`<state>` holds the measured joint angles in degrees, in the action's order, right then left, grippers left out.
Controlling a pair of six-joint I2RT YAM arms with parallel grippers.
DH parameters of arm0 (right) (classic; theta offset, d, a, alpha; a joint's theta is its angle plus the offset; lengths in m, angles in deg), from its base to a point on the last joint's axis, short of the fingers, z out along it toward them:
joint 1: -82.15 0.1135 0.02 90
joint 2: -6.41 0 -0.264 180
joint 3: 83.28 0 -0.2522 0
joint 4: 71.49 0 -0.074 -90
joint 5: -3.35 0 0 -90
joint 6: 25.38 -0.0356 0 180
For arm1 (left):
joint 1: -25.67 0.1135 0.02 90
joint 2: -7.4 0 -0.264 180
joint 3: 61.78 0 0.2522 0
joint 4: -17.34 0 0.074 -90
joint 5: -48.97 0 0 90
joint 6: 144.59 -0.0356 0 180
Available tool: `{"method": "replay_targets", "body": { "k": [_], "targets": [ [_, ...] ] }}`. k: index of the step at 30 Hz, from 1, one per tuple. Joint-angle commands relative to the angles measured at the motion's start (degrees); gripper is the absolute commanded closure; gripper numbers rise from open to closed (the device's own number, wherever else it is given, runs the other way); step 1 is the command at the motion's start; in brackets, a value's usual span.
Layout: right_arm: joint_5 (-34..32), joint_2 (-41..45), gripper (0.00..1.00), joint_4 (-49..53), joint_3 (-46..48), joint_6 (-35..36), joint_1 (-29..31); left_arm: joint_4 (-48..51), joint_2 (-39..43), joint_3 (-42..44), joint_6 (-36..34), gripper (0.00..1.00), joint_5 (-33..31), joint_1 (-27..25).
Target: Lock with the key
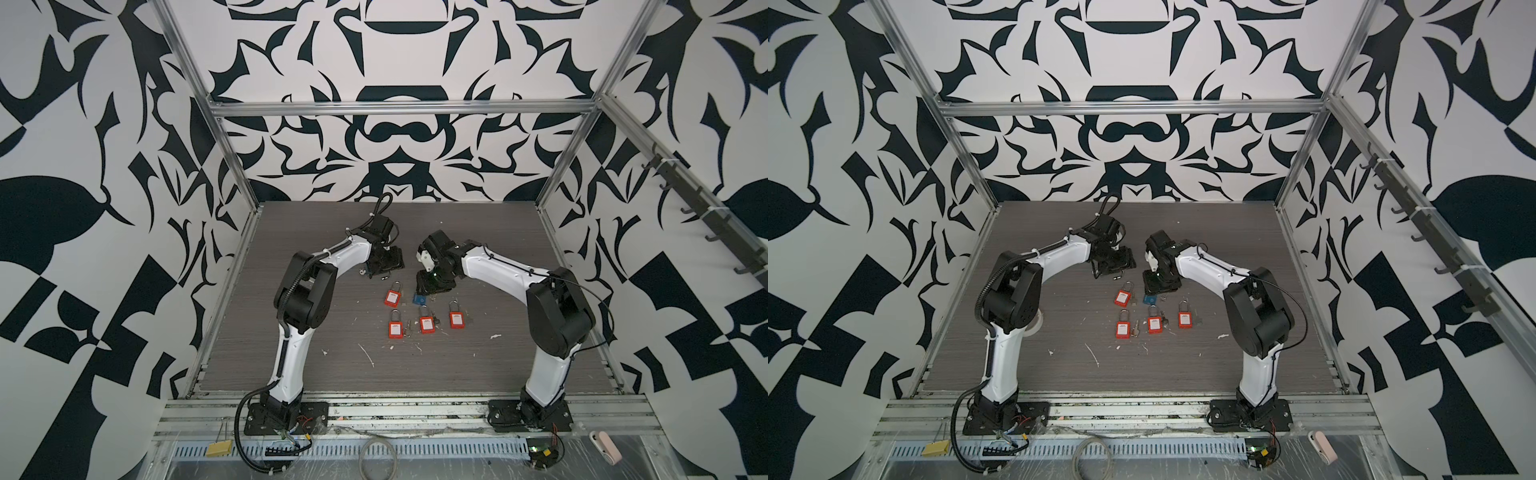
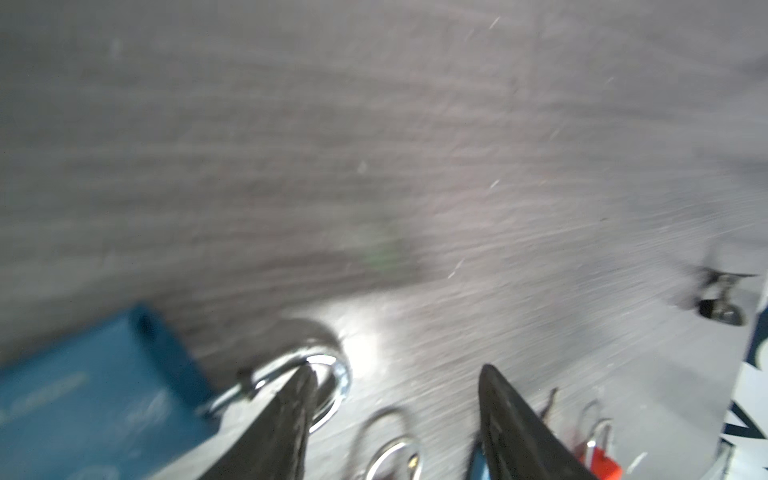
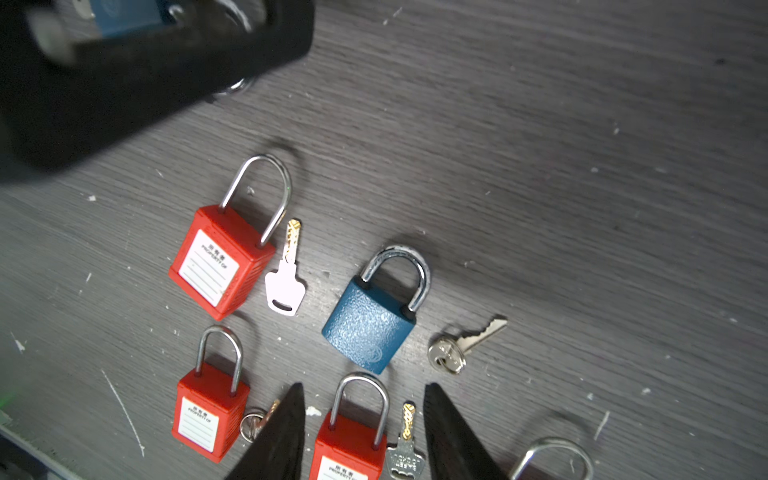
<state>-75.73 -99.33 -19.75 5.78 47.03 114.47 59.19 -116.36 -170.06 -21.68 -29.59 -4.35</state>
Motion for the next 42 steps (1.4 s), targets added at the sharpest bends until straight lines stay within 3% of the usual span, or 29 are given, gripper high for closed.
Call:
{"method": "replay_targets", "body": {
  "k": [1, 6, 13, 20, 27, 42],
  "targets": [
    [-1.13, 3.46, 0.51, 1.09, -1.89, 0.33, -0.06, 0.43, -0.03, -3.41, -4.23, 0.35, 1.20, 0.60],
    [-0.52, 2.69, 0.50, 1.13, -2.28, -0.53, -0.02, 6.24, 2.48, -5.50, -18.63, 0.33, -5.07, 1.14],
    [-0.32, 2.06, 0.50, 1.72, -2.90, -0.88, 0.39, 16.21, -0.01, -9.13, -38.07, 0.32, -13.55, 2.82],
    [-0.39, 2.27, 0.50, 2.19, -2.22, -1.14, 0.60, 15.12, 0.46, -4.32, -54.37, 0.27, -12.18, 2.84],
    [-0.39, 2.52, 0.51, 2.54, -1.83, -1.43, 0.73, 15.29, -0.65, -4.01, -58.61, 0.26, -8.72, 3.05],
    [-0.47, 2.42, 0.51, 2.82, -2.17, -1.49, 0.70, 16.78, -5.10, -7.24, -56.86, 0.33, -13.65, 3.18]
  ]
}}
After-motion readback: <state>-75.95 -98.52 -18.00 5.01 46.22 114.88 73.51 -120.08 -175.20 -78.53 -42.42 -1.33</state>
